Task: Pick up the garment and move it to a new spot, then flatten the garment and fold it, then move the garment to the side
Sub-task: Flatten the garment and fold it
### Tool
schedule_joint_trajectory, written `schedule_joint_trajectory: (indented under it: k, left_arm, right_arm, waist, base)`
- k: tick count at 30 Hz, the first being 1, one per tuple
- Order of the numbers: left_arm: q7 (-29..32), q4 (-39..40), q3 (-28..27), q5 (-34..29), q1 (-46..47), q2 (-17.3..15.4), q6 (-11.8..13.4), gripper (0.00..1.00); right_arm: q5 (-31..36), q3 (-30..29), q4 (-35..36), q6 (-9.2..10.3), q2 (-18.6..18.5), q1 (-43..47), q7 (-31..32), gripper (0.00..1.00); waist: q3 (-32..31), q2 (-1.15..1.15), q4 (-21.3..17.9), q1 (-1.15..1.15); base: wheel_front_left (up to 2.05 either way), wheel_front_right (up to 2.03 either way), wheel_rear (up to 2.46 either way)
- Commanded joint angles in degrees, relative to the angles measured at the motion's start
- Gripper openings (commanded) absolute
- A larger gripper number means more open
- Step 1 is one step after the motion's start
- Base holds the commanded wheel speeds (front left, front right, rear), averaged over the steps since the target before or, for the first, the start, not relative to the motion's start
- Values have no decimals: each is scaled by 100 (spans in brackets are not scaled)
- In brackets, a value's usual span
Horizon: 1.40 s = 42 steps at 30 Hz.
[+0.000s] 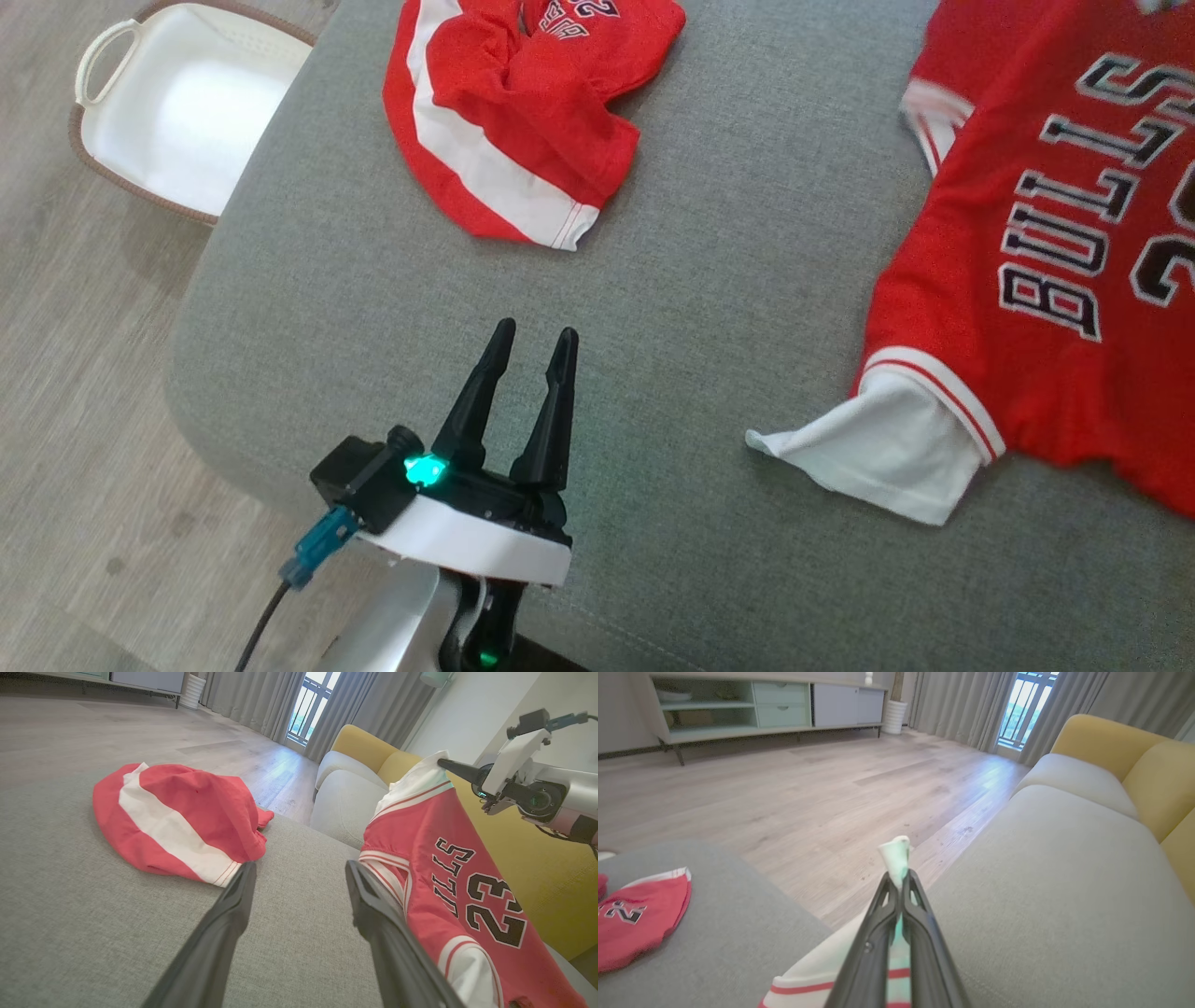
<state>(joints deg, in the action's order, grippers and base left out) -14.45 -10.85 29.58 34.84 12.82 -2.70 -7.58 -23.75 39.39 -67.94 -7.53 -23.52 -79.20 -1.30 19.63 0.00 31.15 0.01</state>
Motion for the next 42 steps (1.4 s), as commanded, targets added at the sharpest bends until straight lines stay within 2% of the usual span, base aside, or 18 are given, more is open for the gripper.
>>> schedule_joint_trajectory:
  k: [1,5,8,9,10,17,21,28,35,39,42]
  left_arm:
    - [-55,196,-200,32,113,-18,9,100]
    - [-55,219,-209,37,104,-18,9,100]
    - [-55,223,-188,39,90,-18,9,100]
    - [-55,220,-174,39,86,-18,9,100]
    - [-55,216,-162,38,82,-18,9,100]
    - [-55,115,-154,1,71,-18,9,100]
    - [-55,106,-343,-105,96,-18,9,100]
    - [-55,126,-712,-293,69,-18,9,100]
    - [-55,156,-1083,-435,-130,-18,9,100]
    - [-55,179,-1247,-512,-245,-18,9,100]
    - [-55,177,-1302,-583,-291,-18,9,100]
  right_arm:
    - [82,-80,38,4,111,-258,-158,0]
    - [758,-509,-475,4,77,-649,-791,0]
    - [1198,-968,-573,4,-46,-706,-955,0]
    - [1308,-1125,-585,4,-40,-649,-906,4]
    - [1393,-1262,-592,4,1,-559,-797,100]
    - [1866,-1715,-600,4,176,-130,-505,100]
    - [1866,-1779,-599,4,353,51,-611,100]
    - [1463,-1850,-328,4,627,645,-1153,100]
    - [949,-2223,626,4,785,1941,-1359,100]
    - [1015,-2758,1703,4,887,3107,-1367,100]
    - [1249,-3237,2521,4,1192,4141,-1368,100]
  waist:
    - [8,0,5,-1]
    - [29,0,12,-1]
    - [23,0,14,-1]
    - [14,0,14,-1]
    - [2,0,10,-1]
    - [-176,0,-149,-1]
    - [-294,0,-495,-1]
    - [-626,0,-1200,-1]
    - [-967,0,-1876,-1]
    - [-1083,0,-2178,-1]
    - [-1133,0,-2332,-1]
  base:
    - [0,0,0]
    - [0,0,0]
    - [0,0,0]
    - [0,0,0]
    - [0,0,0]
    - [0,0,0]
    - [0,0,0]
    - [0,0,0]
    - [0,0,0]
    - [0,0,0]
    - [0,0,0]
